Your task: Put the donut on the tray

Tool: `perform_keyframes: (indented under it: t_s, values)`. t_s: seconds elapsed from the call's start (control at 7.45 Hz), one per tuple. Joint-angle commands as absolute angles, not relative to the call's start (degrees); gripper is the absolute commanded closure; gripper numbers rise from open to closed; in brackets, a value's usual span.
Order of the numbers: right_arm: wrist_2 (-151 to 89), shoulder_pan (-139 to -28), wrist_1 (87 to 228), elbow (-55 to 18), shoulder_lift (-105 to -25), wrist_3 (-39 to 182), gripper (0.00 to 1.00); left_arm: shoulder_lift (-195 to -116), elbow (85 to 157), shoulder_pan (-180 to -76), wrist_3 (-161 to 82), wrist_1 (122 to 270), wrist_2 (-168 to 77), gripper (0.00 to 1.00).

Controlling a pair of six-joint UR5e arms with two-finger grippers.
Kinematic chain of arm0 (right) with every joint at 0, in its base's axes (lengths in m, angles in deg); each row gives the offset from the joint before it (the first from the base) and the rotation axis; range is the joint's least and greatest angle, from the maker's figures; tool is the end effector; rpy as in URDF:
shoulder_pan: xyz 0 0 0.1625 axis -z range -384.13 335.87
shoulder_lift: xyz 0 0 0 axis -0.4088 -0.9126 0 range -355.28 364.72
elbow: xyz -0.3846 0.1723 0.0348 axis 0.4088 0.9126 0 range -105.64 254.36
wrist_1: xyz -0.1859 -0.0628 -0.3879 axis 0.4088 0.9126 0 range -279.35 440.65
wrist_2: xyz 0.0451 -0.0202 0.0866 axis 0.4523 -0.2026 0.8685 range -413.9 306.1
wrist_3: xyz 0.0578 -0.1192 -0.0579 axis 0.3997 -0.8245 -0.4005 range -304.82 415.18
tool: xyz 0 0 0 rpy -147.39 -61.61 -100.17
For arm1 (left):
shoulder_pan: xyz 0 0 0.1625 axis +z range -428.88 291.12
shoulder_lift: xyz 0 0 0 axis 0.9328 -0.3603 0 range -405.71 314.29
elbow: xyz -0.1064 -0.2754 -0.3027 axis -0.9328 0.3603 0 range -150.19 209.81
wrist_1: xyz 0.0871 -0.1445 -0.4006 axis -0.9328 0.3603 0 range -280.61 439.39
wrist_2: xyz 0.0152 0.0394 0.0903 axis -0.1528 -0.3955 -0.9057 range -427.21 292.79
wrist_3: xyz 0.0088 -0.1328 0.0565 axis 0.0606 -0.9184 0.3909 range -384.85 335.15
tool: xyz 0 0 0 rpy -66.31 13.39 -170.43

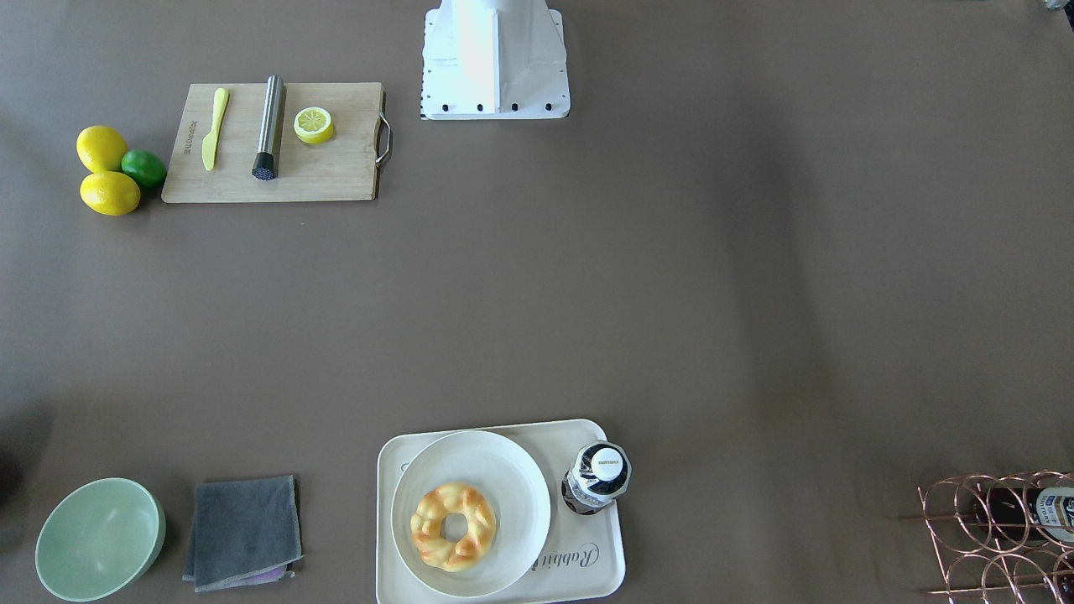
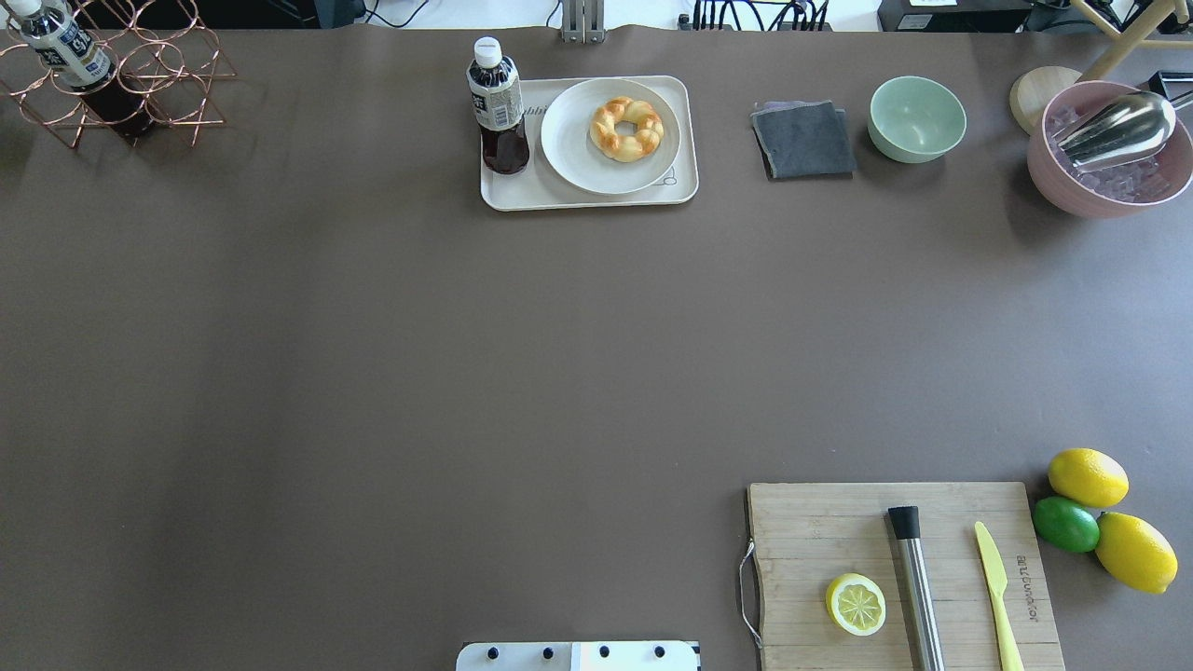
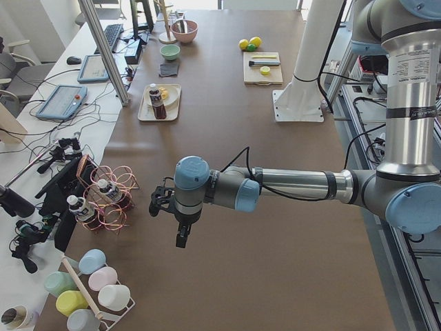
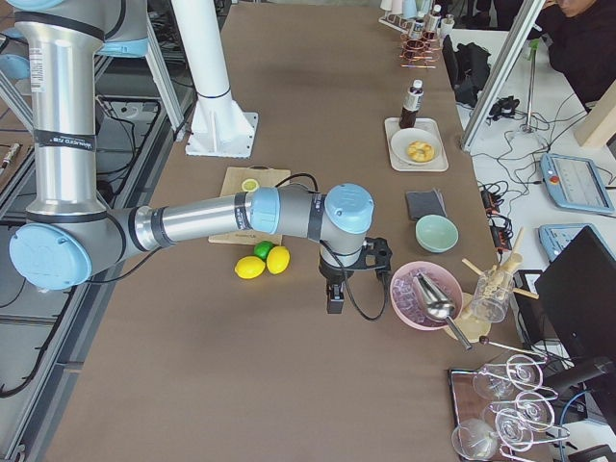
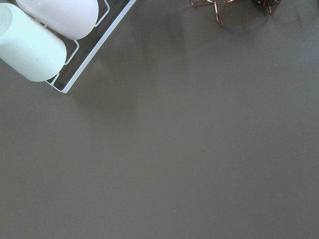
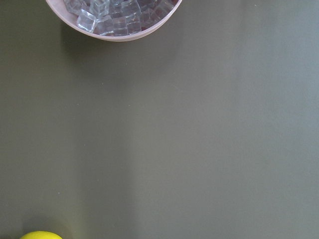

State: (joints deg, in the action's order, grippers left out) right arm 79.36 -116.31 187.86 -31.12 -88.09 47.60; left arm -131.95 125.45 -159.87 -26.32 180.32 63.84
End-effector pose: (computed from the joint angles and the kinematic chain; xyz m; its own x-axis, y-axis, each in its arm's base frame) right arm 0.0522 -0.4724 0.6070 0.7242 -0.0502 0.6877 0.0582 0.9982 0.0115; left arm -0.0471 -0.5064 0.6552 0.7558 0.1075 -0.6459 0.0363 0.9780 0.2052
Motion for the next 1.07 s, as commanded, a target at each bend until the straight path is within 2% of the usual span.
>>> perform_keyframes:
  t_s: [0.0,0.94]
  values:
    - [79.4,-117.1,187.8,-31.0,-88.4,47.5,0.00,-132.3,125.4,-159.9,-26.4,180.3,63.9,0.02]
    - [80.0,-117.2,187.3,-28.0,-87.9,48.0,0.00,-132.8,125.1,-159.5,-27.0,179.6,71.3,0.02]
